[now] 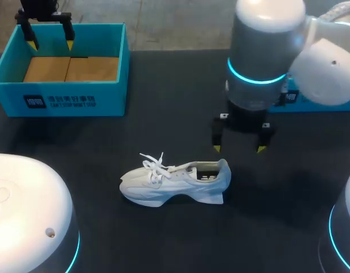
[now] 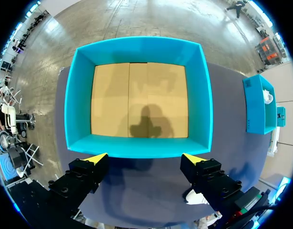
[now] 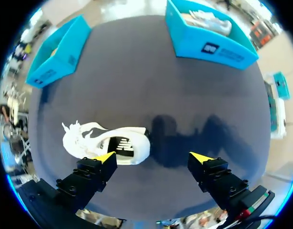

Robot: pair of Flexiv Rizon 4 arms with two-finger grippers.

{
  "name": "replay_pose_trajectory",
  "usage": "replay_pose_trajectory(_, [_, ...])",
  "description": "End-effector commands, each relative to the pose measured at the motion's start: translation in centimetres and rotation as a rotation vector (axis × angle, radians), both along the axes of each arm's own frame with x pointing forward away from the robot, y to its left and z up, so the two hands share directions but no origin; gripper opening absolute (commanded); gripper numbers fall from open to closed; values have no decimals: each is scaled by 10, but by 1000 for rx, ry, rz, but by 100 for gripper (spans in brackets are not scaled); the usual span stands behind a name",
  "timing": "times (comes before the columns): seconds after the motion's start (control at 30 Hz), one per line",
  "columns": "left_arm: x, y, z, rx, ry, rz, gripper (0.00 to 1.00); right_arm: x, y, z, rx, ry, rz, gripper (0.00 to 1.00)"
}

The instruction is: Take the shoe out of the shoebox, open the shoe tongue, remove and reinsert the insole, then place the shoe into the shoebox

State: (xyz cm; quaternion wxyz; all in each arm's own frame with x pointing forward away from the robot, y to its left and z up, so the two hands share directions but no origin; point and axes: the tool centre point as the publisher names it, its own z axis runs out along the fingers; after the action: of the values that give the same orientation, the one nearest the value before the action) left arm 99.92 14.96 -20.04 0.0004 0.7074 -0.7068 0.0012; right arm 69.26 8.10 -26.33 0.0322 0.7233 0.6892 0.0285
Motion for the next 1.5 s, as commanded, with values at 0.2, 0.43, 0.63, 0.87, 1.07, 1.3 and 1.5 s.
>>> replay_pose_trajectory(0.2, [0, 0, 0, 1, 1, 0, 100, -8, -36, 13, 108, -74, 169, 100])
replay_pose_trajectory(0.43, [0, 0, 0, 1, 1, 0, 100, -4, -65, 17, 172, -83, 254, 100])
replay_pose_trajectory(0.63, [0, 0, 0, 1, 1, 0, 100, 3, -80, 10, 323, -92, 340, 100])
replay_pose_trajectory(0.87, [0, 0, 0, 1, 1, 0, 100, 4, -85, 6, 353, -103, 362, 100])
replay_pose_trajectory(1.07, [0, 0, 0, 1, 1, 0, 100, 4, -85, 6, 353, -103, 362, 100])
replay_pose_trajectory(1.3, [0, 0, 0, 1, 1, 0, 100, 5, -80, 0, 366, -191, 488, 100])
replay_pose_trajectory(1.5, [0, 0, 0, 1, 1, 0, 100, 6, -94, -13, 424, -338, 634, 100])
